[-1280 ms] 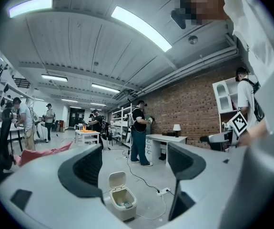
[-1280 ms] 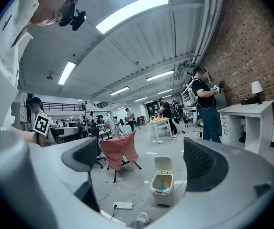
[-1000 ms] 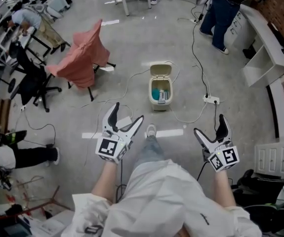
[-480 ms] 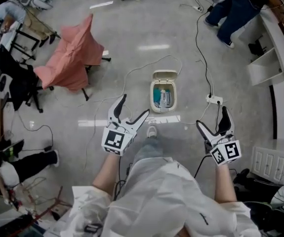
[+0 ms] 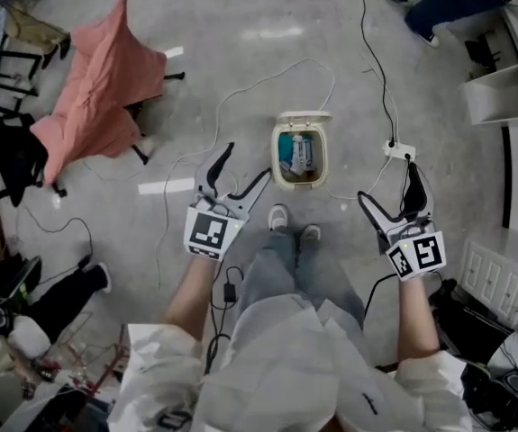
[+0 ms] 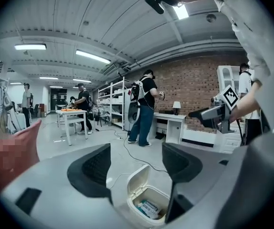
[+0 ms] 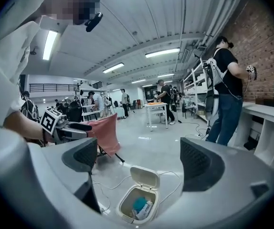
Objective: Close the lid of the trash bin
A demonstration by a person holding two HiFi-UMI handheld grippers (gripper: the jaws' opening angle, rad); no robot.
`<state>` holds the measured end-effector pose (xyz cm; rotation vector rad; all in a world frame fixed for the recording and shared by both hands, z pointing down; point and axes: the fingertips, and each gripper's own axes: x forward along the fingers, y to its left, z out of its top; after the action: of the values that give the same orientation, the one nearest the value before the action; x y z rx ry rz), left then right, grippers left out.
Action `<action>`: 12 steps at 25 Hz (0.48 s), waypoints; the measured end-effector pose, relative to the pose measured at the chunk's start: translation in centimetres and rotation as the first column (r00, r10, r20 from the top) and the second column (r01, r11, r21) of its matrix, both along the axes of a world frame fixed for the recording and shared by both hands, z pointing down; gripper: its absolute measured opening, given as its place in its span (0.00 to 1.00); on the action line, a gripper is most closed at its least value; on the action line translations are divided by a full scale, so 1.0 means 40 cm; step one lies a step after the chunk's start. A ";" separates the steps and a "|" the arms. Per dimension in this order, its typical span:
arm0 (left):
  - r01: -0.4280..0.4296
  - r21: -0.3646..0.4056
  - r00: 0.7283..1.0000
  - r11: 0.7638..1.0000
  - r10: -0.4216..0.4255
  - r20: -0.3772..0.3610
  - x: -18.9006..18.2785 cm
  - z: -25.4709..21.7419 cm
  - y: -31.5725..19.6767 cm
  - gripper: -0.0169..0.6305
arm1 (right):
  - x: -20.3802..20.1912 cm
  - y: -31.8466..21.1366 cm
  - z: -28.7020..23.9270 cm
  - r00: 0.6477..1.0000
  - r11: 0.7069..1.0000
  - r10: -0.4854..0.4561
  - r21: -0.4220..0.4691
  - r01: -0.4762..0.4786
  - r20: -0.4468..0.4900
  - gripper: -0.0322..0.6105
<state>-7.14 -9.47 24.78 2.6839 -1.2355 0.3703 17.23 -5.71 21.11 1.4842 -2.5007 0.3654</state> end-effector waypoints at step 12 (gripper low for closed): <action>-0.017 -0.038 0.997 0.999 0.020 0.077 0.098 0.429 -0.220 0.47 | 0.010 -0.259 0.449 0.994 0.992 -0.092 -0.091 0.087 -0.052 0.90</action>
<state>-3.22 -18.27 41.96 2.6747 -1.2124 0.4997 17.62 -16.07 39.09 1.3262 -2.4635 0.4082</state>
